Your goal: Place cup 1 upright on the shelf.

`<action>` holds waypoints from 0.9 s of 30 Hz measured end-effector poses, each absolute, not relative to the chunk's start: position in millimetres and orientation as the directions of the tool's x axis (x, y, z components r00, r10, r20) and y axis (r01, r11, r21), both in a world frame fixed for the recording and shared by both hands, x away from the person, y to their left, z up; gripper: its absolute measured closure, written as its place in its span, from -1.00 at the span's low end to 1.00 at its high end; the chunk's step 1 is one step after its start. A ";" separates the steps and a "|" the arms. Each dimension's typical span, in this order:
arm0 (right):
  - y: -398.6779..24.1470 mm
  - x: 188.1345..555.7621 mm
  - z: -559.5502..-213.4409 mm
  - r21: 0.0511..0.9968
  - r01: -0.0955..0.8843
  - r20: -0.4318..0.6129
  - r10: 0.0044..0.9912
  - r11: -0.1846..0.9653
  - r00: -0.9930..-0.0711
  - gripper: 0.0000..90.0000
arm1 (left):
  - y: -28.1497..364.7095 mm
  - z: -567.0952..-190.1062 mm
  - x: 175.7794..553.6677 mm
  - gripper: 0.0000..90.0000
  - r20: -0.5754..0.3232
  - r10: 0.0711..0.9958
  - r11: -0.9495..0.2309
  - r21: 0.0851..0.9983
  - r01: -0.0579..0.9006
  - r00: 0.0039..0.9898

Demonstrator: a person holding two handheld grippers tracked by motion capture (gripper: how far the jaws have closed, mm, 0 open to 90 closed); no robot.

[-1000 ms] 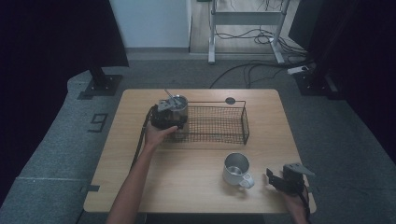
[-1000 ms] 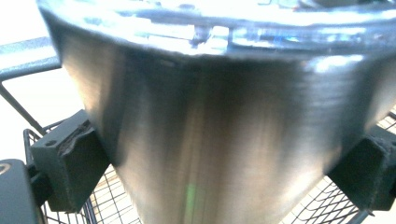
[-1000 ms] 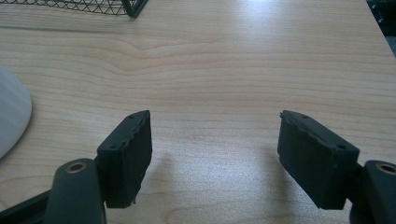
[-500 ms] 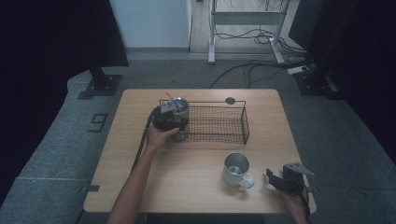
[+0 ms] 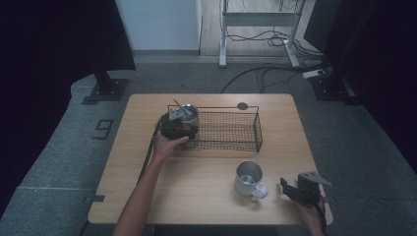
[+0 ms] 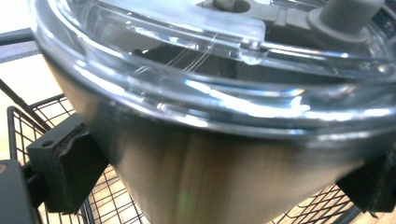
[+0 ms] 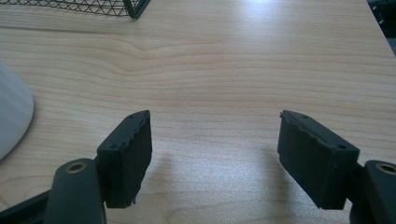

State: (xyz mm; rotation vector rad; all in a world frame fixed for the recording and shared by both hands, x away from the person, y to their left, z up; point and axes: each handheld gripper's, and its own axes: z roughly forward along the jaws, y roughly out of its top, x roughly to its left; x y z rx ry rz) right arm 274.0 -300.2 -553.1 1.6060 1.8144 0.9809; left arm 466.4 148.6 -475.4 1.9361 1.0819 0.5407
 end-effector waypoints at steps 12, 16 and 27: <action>-300.8 274.0 -553.1 0.795 0.606 0.088 0.982 0.033 -0.169 -0.43 | 153.4 -467.9 459.4 -0.97 -0.053 0.836 -0.255 0.844 0.472 0.547; -300.5 274.0 -553.1 0.795 0.605 0.085 0.982 0.035 -0.170 -0.43 | 157.7 -465.3 454.5 -0.98 -0.057 0.831 -0.252 0.848 0.466 0.553; -299.7 275.6 -553.0 0.793 0.608 0.087 0.981 0.036 -0.172 -0.43 | 162.8 -462.0 430.3 -0.98 -0.028 0.828 -0.261 0.865 0.429 0.560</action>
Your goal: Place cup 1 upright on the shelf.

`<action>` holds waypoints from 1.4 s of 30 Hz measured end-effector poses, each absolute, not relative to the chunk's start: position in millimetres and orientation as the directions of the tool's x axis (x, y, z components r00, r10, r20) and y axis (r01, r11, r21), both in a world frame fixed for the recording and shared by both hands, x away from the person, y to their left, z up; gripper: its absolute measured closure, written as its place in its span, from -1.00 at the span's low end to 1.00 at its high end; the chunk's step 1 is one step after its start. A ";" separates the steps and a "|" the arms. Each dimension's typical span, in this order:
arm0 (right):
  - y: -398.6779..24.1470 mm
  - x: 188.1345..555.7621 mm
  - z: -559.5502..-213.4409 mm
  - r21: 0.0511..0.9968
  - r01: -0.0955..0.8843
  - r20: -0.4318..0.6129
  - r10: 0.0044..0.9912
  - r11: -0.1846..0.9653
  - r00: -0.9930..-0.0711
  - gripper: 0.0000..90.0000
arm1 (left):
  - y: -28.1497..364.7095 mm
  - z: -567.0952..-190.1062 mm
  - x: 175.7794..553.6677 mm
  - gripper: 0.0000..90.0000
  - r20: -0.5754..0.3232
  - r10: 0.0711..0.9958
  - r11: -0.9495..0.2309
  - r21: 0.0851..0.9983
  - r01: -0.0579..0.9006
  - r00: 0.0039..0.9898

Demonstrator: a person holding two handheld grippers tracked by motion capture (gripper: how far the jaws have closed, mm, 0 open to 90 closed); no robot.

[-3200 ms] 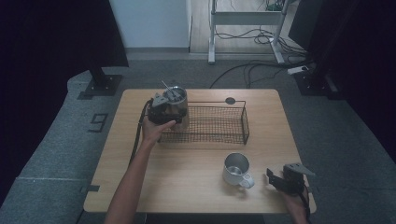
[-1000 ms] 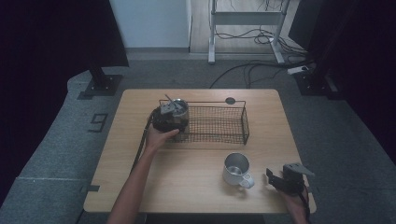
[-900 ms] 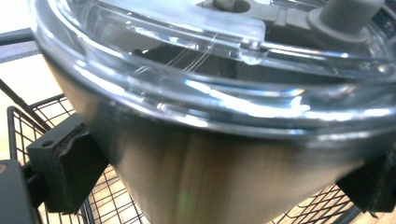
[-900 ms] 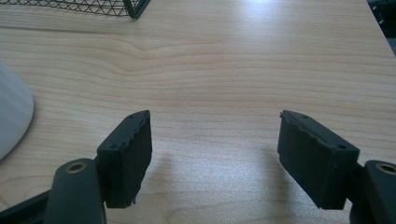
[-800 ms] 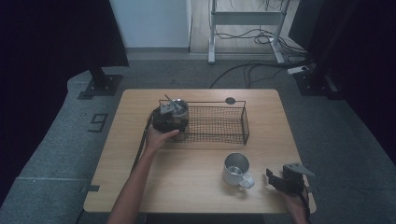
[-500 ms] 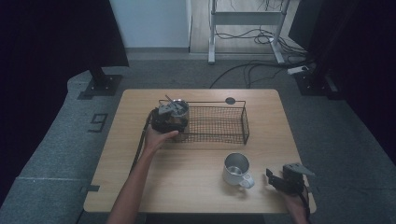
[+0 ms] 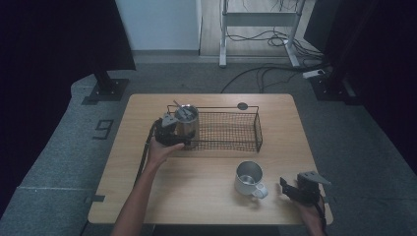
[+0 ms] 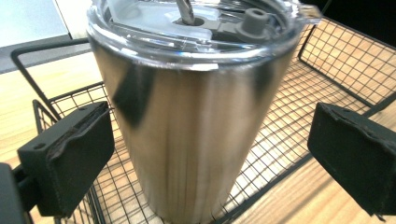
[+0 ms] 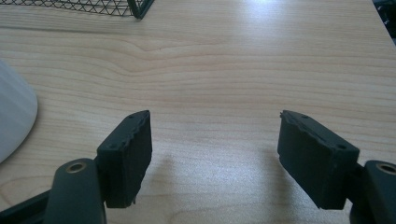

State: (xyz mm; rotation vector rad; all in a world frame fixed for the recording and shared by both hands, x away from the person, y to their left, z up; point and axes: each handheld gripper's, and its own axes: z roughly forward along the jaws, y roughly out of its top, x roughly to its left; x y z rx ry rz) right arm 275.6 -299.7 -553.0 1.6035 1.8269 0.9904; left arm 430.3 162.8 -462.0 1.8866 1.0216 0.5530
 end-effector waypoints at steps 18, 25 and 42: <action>-298.5 278.7 -553.1 0.790 0.612 0.091 0.979 0.041 -0.183 -0.43 | 183.0 -456.7 394.9 -0.95 -0.038 0.817 -0.245 0.880 0.407 0.575; -298.5 278.4 -553.0 0.793 0.607 0.091 0.978 0.044 -0.190 -0.43 | 185.5 -460.8 373.4 -0.93 -0.050 0.802 -0.244 0.882 0.403 0.595; -298.6 277.7 -553.1 0.791 0.610 0.095 0.977 0.043 -0.191 -0.45 | 198.9 -484.8 334.2 -0.88 -0.097 0.791 -0.232 0.867 0.442 0.604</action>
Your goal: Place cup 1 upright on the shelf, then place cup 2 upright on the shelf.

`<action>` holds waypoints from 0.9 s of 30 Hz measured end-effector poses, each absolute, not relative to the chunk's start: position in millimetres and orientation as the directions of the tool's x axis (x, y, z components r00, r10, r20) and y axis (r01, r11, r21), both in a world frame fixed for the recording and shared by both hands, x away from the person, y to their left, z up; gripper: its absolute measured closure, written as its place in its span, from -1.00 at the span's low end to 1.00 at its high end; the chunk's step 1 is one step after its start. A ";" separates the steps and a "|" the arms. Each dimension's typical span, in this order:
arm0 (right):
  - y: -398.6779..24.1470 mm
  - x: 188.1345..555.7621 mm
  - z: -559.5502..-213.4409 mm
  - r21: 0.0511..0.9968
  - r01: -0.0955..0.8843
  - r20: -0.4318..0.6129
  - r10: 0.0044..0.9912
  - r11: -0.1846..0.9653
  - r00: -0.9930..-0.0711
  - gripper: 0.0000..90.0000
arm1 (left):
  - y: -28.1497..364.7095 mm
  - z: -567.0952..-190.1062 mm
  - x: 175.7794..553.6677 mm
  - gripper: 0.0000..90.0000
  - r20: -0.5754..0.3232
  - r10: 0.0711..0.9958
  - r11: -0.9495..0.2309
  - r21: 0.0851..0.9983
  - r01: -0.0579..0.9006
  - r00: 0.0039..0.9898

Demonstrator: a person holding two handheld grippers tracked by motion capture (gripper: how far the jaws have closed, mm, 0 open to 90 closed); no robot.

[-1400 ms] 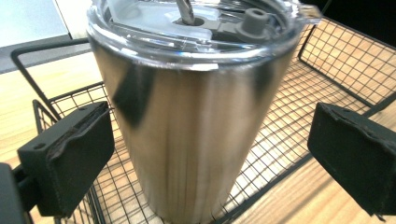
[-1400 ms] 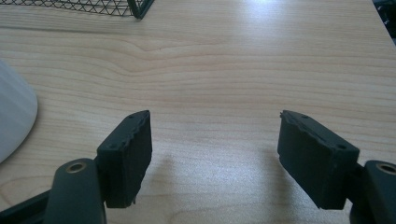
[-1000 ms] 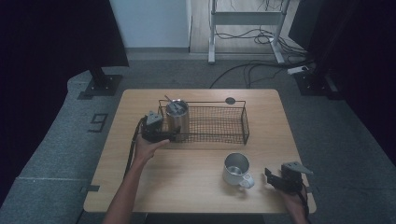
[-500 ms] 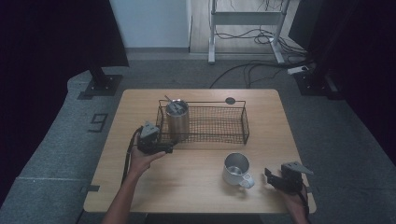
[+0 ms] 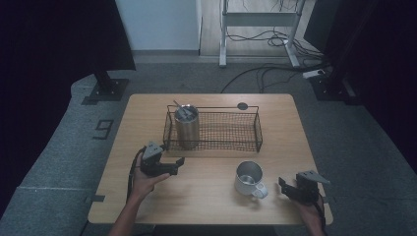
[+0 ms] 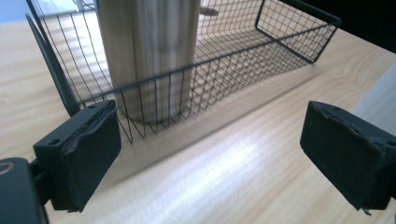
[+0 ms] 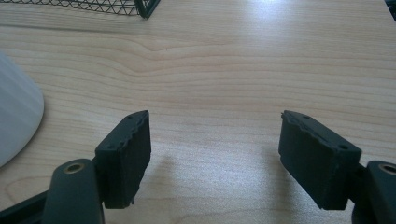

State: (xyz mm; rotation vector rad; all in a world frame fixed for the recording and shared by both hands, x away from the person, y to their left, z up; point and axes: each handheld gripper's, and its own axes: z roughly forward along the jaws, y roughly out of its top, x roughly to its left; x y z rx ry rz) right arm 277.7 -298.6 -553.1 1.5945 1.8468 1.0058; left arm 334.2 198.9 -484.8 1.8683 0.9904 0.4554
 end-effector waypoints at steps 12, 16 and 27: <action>-298.3 277.8 -553.1 0.790 0.611 0.092 0.977 0.045 -0.192 -0.45 | 203.4 -506.8 312.3 -0.87 -0.108 0.791 -0.254 0.837 0.484 0.602; -298.2 276.9 -552.9 0.795 0.604 0.087 0.978 0.048 -0.192 -0.45 | 203.3 -509.3 311.8 -0.85 -0.115 0.789 -0.252 0.835 0.489 0.603; -300.3 270.4 -551.8 0.823 0.567 0.088 0.976 0.040 -0.197 -0.45 | 201.3 -514.7 310.4 -0.84 -0.117 0.796 -0.250 0.830 0.498 0.594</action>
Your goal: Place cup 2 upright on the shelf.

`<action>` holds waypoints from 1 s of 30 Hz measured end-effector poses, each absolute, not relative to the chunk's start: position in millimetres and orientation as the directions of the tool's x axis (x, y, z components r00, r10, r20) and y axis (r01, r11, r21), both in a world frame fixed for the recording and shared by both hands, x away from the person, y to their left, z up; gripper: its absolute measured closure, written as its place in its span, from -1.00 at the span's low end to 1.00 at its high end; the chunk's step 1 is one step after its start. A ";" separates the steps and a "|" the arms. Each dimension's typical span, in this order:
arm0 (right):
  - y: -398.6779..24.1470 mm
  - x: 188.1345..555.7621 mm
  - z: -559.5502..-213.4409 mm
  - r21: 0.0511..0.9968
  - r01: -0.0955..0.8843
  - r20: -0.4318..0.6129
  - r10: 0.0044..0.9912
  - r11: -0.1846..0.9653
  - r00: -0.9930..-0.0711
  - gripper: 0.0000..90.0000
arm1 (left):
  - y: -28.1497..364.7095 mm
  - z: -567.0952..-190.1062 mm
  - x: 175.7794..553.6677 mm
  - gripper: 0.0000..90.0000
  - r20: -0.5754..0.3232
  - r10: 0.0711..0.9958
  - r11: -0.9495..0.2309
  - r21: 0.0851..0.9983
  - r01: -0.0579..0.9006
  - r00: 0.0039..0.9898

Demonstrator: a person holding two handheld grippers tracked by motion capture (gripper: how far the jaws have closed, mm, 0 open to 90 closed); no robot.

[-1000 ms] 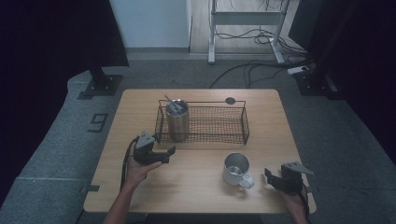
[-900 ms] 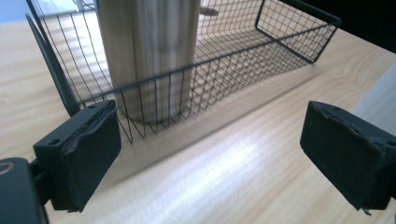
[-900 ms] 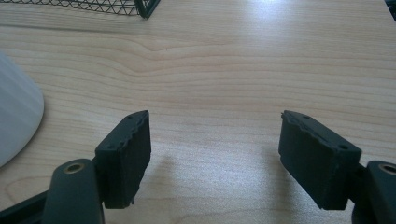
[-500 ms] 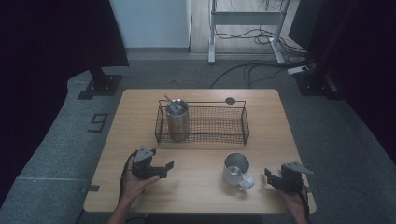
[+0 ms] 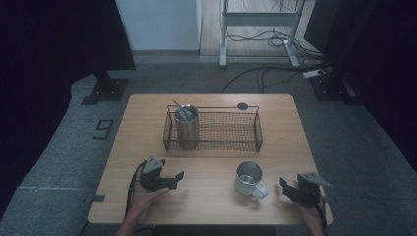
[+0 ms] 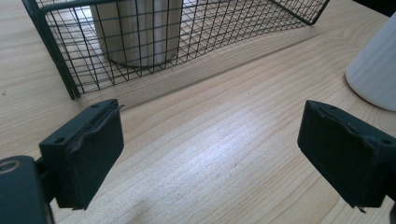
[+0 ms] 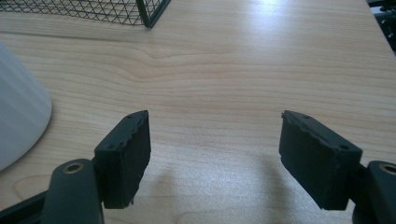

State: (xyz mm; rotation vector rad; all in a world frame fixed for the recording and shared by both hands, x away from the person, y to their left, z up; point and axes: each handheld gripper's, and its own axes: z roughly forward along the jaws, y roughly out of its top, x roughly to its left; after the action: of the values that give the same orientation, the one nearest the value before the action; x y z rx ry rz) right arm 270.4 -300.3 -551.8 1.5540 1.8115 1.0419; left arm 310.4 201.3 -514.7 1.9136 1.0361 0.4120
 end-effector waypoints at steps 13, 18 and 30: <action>-294.6 254.1 -538.1 0.854 0.519 0.098 0.964 0.046 -0.247 -0.45 | 201.4 -519.8 310.7 -0.83 -0.116 0.800 -0.257 0.820 0.511 0.589; -291.9 247.2 -530.3 0.869 0.493 0.113 0.954 0.041 -0.278 -0.45 | 202.1 -520.0 310.3 -0.82 -0.125 0.799 -0.248 0.822 0.512 0.588; -276.0 232.4 -510.9 0.891 0.451 0.130 0.917 0.060 -0.377 -0.43 | 199.5 -523.0 311.1 -0.82 -0.121 0.796 -0.261 0.815 0.517 0.593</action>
State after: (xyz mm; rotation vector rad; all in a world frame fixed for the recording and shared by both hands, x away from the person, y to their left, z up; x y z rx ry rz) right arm 232.4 -276.0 -510.9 1.3618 1.8644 1.2797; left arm 311.1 199.5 -523.0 1.9347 1.0499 0.3965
